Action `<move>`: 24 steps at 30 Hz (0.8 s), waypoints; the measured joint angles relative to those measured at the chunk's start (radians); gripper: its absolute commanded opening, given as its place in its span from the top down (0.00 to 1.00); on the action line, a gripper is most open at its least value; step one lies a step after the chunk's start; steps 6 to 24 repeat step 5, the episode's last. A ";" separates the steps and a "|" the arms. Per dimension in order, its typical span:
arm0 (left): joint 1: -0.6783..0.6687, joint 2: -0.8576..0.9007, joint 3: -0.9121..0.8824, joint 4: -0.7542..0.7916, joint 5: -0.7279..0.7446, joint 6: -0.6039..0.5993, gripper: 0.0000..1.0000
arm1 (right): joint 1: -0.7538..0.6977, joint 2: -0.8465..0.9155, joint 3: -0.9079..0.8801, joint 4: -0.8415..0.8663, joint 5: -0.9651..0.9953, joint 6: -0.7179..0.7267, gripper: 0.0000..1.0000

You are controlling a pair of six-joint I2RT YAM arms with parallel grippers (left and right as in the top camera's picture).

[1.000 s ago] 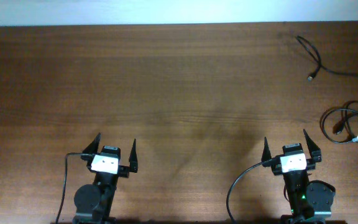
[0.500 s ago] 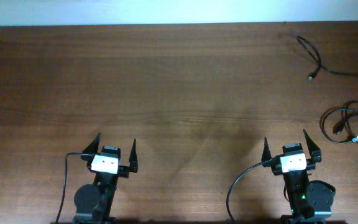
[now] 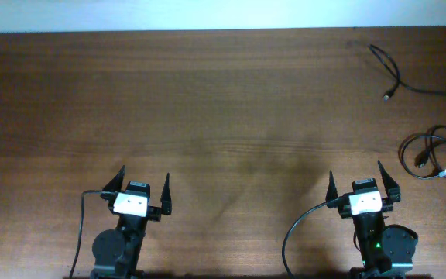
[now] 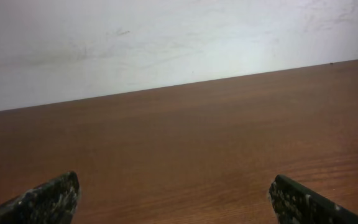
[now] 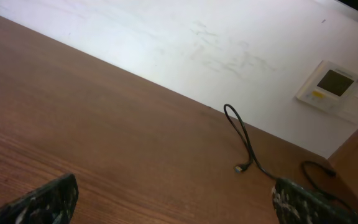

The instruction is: Untangle cables

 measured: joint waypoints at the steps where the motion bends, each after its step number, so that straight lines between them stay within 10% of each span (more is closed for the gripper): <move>1: 0.000 0.000 0.000 0.000 0.000 0.000 0.01 | 0.000 0.000 0.000 0.000 0.000 0.000 0.01; 24: 0.000 0.000 0.000 0.000 0.000 0.000 0.01 | 0.000 0.000 0.000 0.000 0.000 0.000 0.01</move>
